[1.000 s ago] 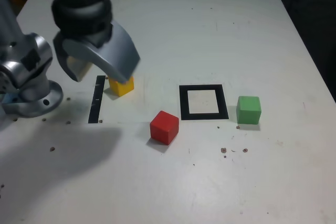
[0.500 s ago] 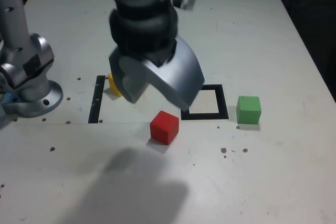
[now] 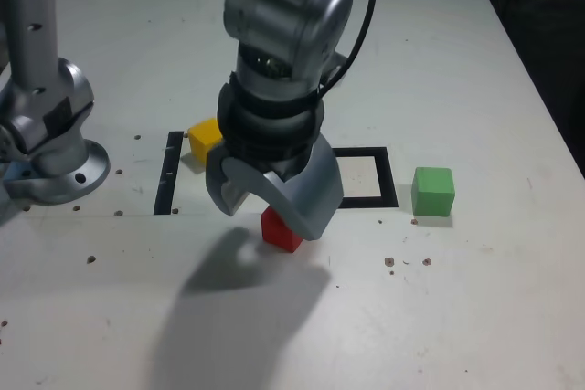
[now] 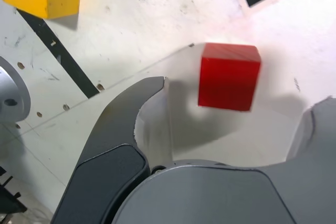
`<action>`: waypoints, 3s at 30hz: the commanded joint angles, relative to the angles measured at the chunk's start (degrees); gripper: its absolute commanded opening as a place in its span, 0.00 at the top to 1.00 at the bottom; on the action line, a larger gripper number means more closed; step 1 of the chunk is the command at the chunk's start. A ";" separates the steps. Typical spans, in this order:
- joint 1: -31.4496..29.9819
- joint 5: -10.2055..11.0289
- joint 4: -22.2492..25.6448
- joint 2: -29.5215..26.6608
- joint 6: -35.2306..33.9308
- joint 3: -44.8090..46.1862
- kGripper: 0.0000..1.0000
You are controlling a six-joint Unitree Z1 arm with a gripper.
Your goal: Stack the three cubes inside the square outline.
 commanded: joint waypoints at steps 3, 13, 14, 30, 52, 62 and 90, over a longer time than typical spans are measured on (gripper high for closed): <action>0.22 -1.67 -4.26 1.79 1.65 1.19 0.18; 1.36 -2.07 -7.75 2.76 2.45 3.75 0.24; 1.49 -1.98 -7.70 2.83 2.46 3.84 0.26; 1.72 -0.06 -7.40 4.06 3.43 2.13 0.69; 4.04 0.75 0.38 1.89 2.38 -7.18 0.90; 11.35 0.81 3.90 3.30 -8.39 -13.16 0.88; 18.69 0.63 -2.62 9.28 -7.34 -10.68 0.62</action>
